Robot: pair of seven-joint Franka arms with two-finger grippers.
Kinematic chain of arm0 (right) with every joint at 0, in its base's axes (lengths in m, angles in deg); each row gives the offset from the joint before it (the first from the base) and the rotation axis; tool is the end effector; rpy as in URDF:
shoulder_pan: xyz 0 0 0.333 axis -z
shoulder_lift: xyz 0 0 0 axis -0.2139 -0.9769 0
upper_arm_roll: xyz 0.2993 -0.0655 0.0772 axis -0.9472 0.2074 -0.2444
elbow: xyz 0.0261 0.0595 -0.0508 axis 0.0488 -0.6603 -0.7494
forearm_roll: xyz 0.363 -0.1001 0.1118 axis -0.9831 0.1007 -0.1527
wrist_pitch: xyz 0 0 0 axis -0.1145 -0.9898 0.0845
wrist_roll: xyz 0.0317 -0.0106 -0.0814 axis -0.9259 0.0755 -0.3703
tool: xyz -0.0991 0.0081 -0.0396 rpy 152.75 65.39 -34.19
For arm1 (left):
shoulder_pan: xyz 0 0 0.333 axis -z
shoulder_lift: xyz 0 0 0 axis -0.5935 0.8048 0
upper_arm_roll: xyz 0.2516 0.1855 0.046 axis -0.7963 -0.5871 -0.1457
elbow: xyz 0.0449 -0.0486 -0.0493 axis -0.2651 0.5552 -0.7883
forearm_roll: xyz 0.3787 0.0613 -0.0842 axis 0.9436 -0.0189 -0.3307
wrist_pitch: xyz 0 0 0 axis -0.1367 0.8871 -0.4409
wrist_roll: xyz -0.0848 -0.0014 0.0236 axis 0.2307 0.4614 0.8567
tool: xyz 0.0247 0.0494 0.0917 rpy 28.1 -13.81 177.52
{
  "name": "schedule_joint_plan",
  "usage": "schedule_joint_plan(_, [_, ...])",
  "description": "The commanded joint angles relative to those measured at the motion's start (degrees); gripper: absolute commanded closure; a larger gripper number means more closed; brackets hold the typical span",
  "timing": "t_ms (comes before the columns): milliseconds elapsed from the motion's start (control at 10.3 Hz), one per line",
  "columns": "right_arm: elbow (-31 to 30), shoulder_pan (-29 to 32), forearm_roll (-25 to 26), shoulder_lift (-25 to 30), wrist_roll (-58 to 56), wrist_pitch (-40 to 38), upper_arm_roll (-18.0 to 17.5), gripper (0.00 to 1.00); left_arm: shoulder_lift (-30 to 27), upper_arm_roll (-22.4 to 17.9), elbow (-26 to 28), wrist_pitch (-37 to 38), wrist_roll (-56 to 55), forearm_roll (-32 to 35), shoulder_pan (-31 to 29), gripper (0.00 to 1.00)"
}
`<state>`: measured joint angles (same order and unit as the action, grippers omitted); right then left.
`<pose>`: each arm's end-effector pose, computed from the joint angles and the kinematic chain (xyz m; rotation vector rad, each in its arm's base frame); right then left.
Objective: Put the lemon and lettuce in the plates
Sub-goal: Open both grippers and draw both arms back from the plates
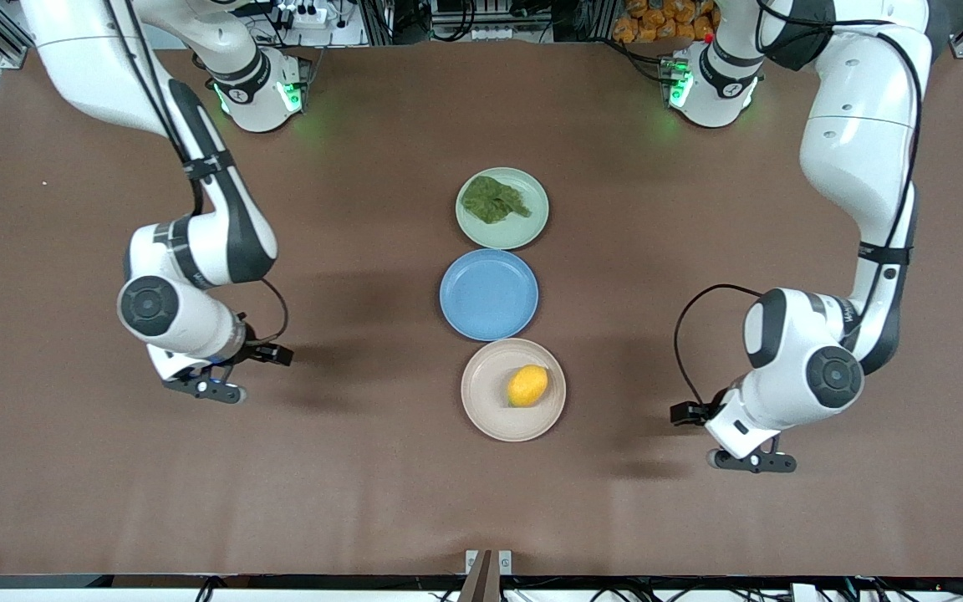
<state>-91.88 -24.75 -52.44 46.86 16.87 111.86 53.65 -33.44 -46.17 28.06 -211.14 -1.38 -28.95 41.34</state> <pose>0.6457 0.1082 0.2777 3.0513 -0.3406 -0.0889 0.7412 -0.1303 0.2462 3.0442 -0.1084 0.0658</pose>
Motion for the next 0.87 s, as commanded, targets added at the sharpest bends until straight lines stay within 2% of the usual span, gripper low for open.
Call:
schedule_joint_plan(0, [-3.3, 0.6, 3.5, 3.1, -0.7, 0.7, 0.6, 0.00, -2.8, 0.2, 1.8, 3.0, 1.0, 0.6, -1.1, 0.00])
schedule_joint_plan(97, [-5.2, 3.4, 3.4, 4.6, -0.7, 1.3, -0.5, 0.00, -3.5, 0.1, 1.8, 4.1, 1.0, 0.7, -1.9, 0.00])
schedule_joint_plan(290, [-12.6, 12.3, 3.4, 10.8, -0.3, 2.2, -9.7, 0.00, -4.1, 0.1, 2.0, 4.7, 1.3, 0.6, -2.3, 0.00])
schedule_joint_plan(484, [-21.7, 13.6, 3.4, 17.9, 0.0, 4.2, -11.7, 0.00, -5.0, 0.1, 2.1, 5.4, 1.2, 0.6, -3.1, 0.00])
schedule_joint_plan(581, [-25.9, 13.9, 3.4, 21.7, 0.0, 4.7, -13.0, 0.00, -7.2, 0.3, 3.3, 6.5, 1.1, 0.6, -3.7, 0.00])
schedule_joint_plan(677, [-28.5, 15.4, 3.4, 24.8, 0.0, 4.6, -15.1, 0.00, -10.2, 0.3, 6.5, 6.7, 1.7, 0.6, -4.5, 0.00])
schedule_joint_plan(774, [-28.8, 15.3, 3.4, 26.5, 0.0, 3.6, -15.3, 0.00, -14.6, 0.2, 11.5, 6.7, 1.7, 0.5, -4.8, 0.00])
